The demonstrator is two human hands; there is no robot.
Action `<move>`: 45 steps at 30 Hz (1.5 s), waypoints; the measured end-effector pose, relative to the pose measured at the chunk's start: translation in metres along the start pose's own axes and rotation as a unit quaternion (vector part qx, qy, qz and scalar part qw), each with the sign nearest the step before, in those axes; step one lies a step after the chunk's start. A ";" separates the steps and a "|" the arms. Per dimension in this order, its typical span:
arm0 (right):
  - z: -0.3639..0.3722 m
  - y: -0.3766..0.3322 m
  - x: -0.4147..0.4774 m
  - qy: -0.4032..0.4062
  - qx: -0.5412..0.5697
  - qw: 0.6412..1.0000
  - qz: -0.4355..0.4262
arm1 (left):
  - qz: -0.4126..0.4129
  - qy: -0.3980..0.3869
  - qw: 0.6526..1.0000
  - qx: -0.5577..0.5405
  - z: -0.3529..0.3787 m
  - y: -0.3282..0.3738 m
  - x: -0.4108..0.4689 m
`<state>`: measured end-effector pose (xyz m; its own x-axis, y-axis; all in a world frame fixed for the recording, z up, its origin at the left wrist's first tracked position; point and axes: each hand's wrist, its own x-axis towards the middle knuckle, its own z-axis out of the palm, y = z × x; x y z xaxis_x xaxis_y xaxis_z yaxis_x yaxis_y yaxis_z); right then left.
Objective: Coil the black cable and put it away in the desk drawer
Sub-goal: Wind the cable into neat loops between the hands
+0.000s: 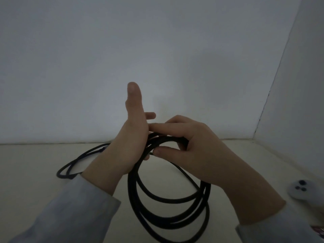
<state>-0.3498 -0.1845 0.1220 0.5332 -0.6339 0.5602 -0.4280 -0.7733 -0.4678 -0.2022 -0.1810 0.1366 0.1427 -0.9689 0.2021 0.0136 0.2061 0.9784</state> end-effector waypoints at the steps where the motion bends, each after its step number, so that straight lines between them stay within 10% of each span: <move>1: 0.001 0.000 0.000 -0.010 -0.007 1.000 -0.001 | -0.015 0.031 0.999 -0.006 0.001 -0.002 0.006; 17: -0.013 0.004 -0.002 -0.009 0.065 0.996 0.068 | -0.021 -0.046 0.999 0.007 -0.006 -0.011 0.010; 26: -0.018 0.021 0.001 0.193 0.178 0.959 0.109 | -0.031 -0.175 0.976 0.127 -0.021 -0.019 0.016; 39: -0.005 0.020 0.004 0.260 0.258 0.919 0.144 | -0.040 -0.114 0.986 -0.114 -0.015 -0.018 0.016; 45: -0.006 0.027 0.002 0.223 0.185 0.946 0.146 | -0.015 -0.020 0.999 0.026 -0.012 -0.018 0.017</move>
<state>-0.3646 -0.2067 0.1141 0.0350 -0.8245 0.5648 -0.1806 -0.5610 -0.8078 -0.1878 -0.1994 0.1219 0.1031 -0.9795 0.1732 -0.0352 0.1704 0.9847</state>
